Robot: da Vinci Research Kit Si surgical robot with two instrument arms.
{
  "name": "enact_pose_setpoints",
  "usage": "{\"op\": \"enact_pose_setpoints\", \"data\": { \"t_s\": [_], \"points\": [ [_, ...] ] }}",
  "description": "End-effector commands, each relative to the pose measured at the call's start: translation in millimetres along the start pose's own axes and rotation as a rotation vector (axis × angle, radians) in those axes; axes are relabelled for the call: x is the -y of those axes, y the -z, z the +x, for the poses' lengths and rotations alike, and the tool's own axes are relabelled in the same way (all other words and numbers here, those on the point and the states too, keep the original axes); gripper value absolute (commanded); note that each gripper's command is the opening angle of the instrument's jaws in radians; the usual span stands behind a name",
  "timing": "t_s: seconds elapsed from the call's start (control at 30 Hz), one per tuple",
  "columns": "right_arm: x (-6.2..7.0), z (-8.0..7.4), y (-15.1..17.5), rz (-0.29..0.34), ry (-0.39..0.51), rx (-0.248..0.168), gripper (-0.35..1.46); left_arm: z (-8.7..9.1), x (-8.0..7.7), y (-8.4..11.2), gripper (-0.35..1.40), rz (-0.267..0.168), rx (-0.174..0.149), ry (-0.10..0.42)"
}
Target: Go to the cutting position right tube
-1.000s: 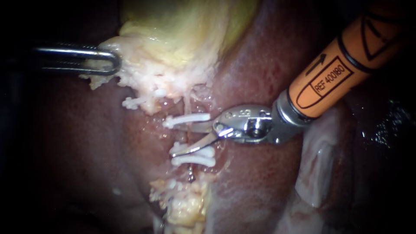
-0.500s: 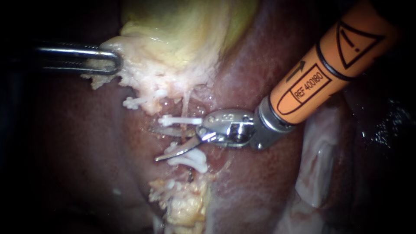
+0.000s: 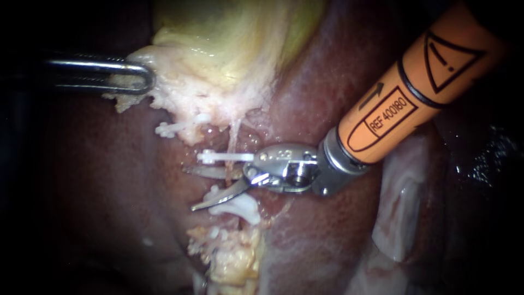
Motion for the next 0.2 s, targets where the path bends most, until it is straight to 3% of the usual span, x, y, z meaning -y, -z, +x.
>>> {"op": "enact_pose_setpoints", "data": {
  "t_s": [0.03,0.2],
  "points": [
    [0.0,0.0,0.0,0.000,0.000,0.000,0.86,0.0,0.0,0.0,-0.35,0.000,0.000,0.000],
    [-0.1,-0.1,-0.1,0.000,0.007,0.000,0.91,0.0,0.0,0.0,-0.35,0.000,0.000,0.000]
  ]
}}
